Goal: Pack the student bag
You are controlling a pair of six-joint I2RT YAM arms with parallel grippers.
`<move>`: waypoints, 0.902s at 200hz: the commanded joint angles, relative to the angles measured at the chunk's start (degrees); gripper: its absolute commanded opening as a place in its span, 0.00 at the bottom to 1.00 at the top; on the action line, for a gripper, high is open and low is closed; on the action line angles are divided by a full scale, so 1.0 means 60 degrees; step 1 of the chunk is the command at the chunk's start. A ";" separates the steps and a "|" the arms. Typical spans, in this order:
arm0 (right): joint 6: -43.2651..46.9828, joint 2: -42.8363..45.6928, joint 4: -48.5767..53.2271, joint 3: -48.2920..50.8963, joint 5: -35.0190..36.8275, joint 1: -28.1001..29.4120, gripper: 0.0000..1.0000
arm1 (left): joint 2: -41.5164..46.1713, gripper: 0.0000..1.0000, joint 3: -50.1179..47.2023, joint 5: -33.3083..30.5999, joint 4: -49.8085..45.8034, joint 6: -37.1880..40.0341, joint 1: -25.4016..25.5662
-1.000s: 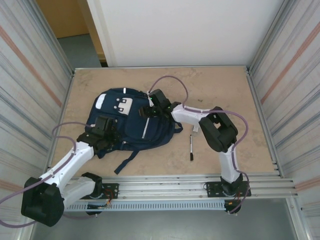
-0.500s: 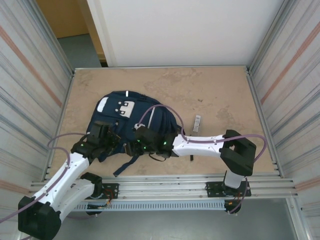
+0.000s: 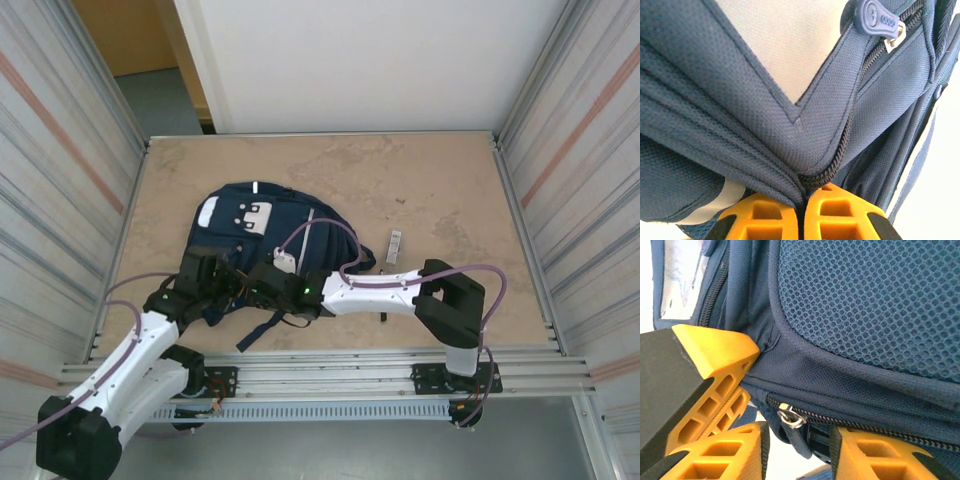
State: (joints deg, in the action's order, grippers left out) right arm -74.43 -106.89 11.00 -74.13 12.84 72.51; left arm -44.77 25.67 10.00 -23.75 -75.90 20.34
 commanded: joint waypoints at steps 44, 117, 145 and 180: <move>-0.0196 -0.0963 0.0055 -0.0803 0.0920 0.0122 0.31 | -0.0063 0.00 -0.0206 0.1411 0.0972 -0.0037 0.0084; -0.0948 -0.0182 0.1220 -0.0402 0.1383 -0.0261 0.21 | 0.0121 0.00 -0.0367 0.0659 0.0564 0.0276 0.0043; -0.1162 0.0319 0.1172 0.0314 0.1033 -0.0564 0.18 | 0.0240 0.00 -0.0392 0.0427 0.0173 0.0701 -0.0282; -0.1338 0.1004 0.1182 0.1255 0.0839 -0.0670 0.15 | 0.0253 0.00 -0.0855 0.0940 0.0574 0.0726 -0.0937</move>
State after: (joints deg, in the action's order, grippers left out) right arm -79.81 -104.79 13.91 -70.50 13.89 70.48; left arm -44.25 22.26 13.52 -19.49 -73.89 17.52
